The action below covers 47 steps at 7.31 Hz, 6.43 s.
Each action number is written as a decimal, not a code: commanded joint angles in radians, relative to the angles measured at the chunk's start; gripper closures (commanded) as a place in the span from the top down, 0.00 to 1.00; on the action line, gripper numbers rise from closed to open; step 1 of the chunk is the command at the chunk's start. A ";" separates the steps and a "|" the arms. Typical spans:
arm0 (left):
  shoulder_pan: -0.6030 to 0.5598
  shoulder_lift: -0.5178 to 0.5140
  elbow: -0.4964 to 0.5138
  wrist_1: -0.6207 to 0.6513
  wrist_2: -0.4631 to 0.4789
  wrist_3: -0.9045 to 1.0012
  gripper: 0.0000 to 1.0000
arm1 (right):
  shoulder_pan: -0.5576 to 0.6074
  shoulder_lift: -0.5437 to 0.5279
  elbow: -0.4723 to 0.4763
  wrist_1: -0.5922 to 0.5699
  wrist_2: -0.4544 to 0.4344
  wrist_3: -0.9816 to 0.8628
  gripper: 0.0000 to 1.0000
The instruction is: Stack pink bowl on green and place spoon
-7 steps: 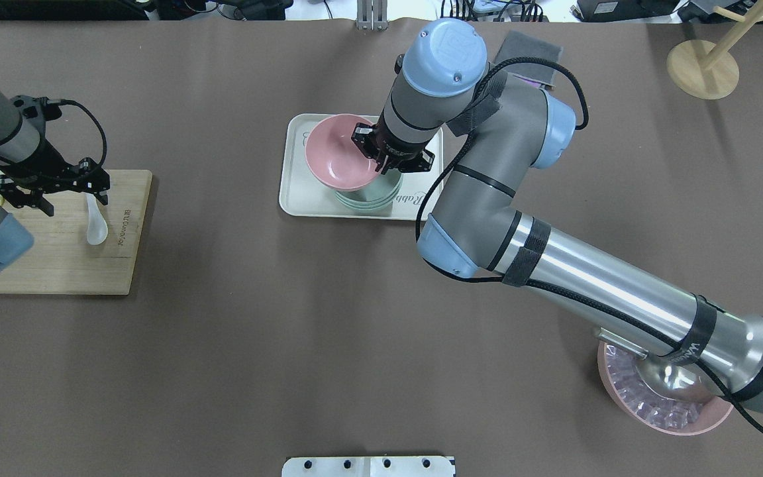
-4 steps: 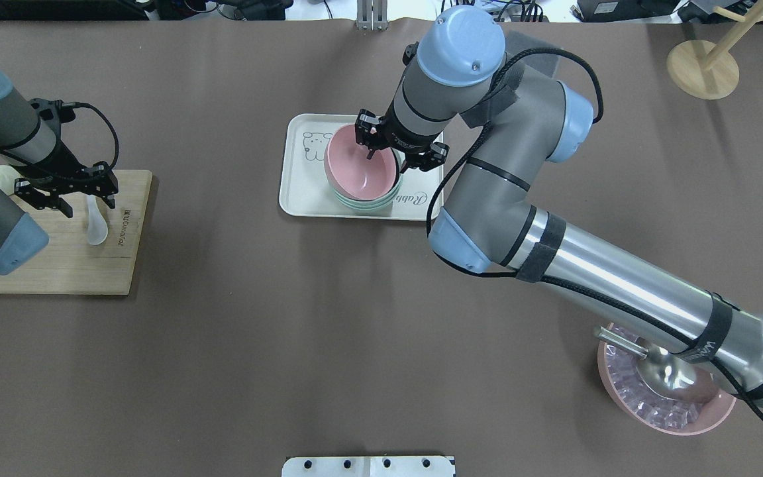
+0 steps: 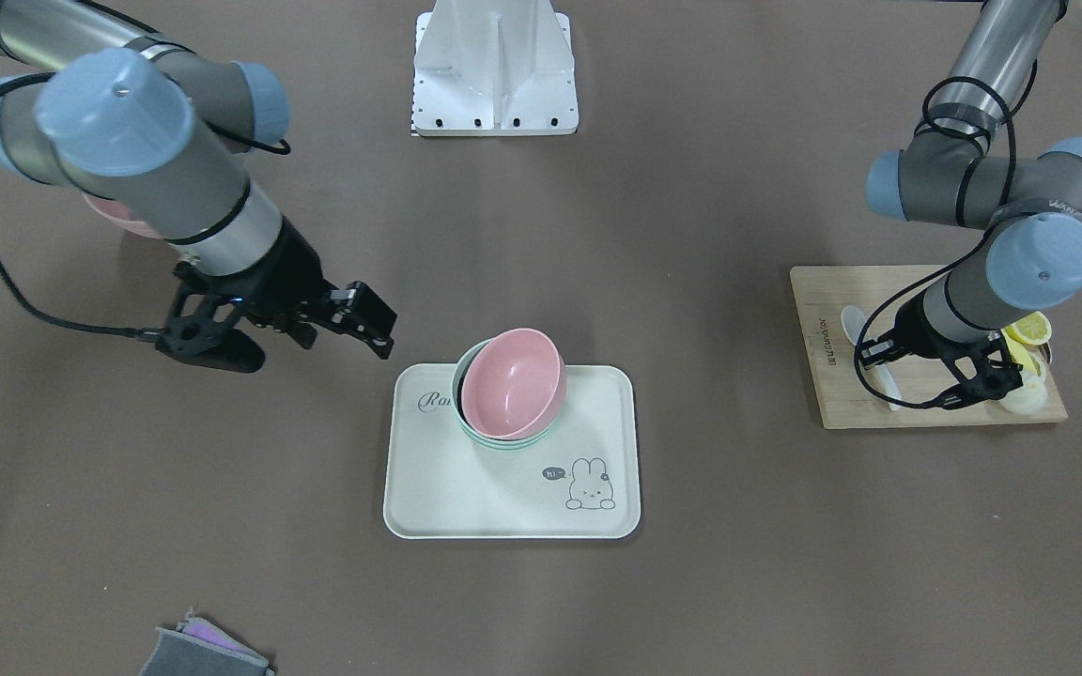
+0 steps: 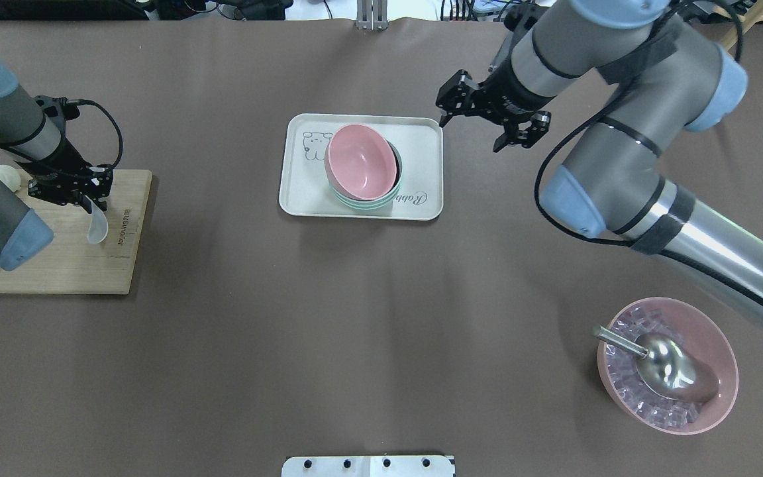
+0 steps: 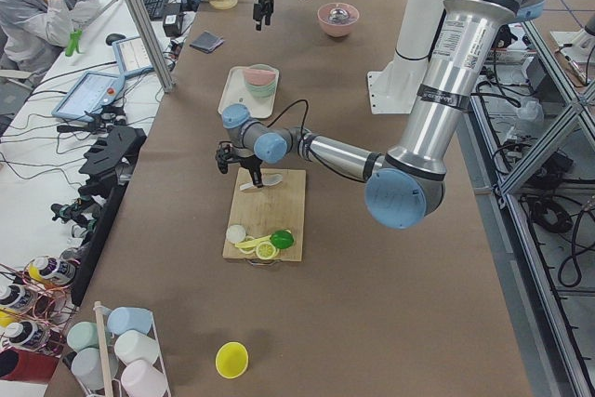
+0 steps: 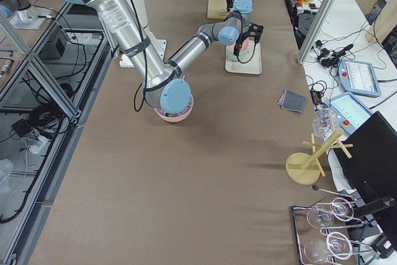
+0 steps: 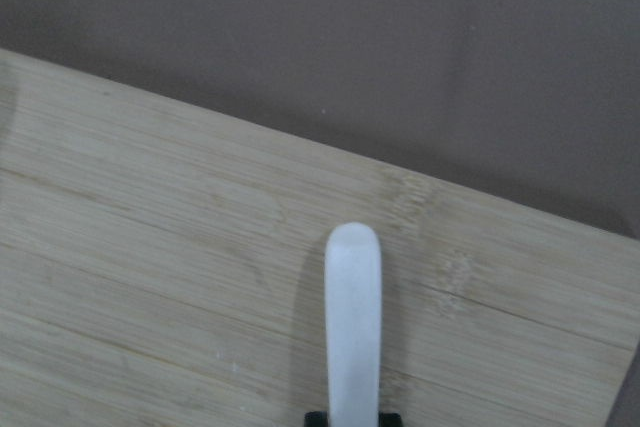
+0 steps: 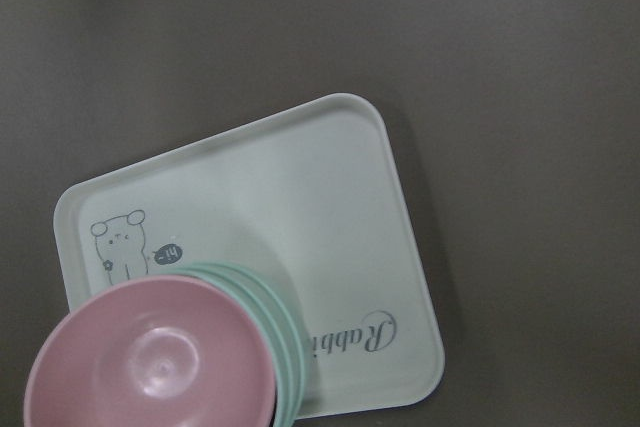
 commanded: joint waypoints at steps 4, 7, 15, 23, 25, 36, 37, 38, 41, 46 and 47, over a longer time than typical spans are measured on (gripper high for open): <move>-0.006 -0.160 -0.119 0.107 -0.037 -0.099 0.00 | 0.215 -0.313 0.118 -0.033 0.071 -0.453 1.00; -0.001 -0.246 -0.137 0.113 -0.037 -0.166 0.00 | 0.230 -0.356 0.118 -0.034 0.072 -0.509 1.00; 0.235 -0.619 0.078 -0.034 0.391 -0.240 0.00 | 0.278 -0.449 0.115 -0.021 0.068 -0.668 1.00; 0.235 -0.576 0.087 -0.174 0.393 -0.246 0.97 | 0.278 -0.442 0.120 -0.020 0.072 -0.666 1.00; 0.198 -0.483 -0.065 -0.117 0.362 -0.242 0.97 | 0.278 -0.445 0.118 -0.020 0.071 -0.668 1.00; -0.524 0.357 -0.176 0.126 -0.112 0.999 0.98 | 0.586 -0.530 -0.194 -0.032 0.111 -1.429 1.00; -0.559 0.347 -0.175 0.157 -0.197 1.001 0.98 | 0.586 -0.528 -0.194 -0.032 0.109 -1.421 1.00; -0.566 0.363 -0.181 0.147 -0.208 1.007 0.98 | 0.586 -0.521 -0.196 -0.033 0.090 -1.418 1.00; -0.564 0.405 -0.221 0.141 -0.202 1.004 0.98 | 0.586 -0.537 -0.188 -0.023 0.074 -1.421 1.00; -0.563 0.400 -0.206 0.147 -0.198 0.998 0.98 | 0.586 -0.628 -0.087 -0.018 0.077 -1.430 1.00; -0.564 0.401 -0.205 0.145 -0.198 0.998 0.98 | 0.586 -0.629 -0.086 -0.020 0.080 -1.426 1.00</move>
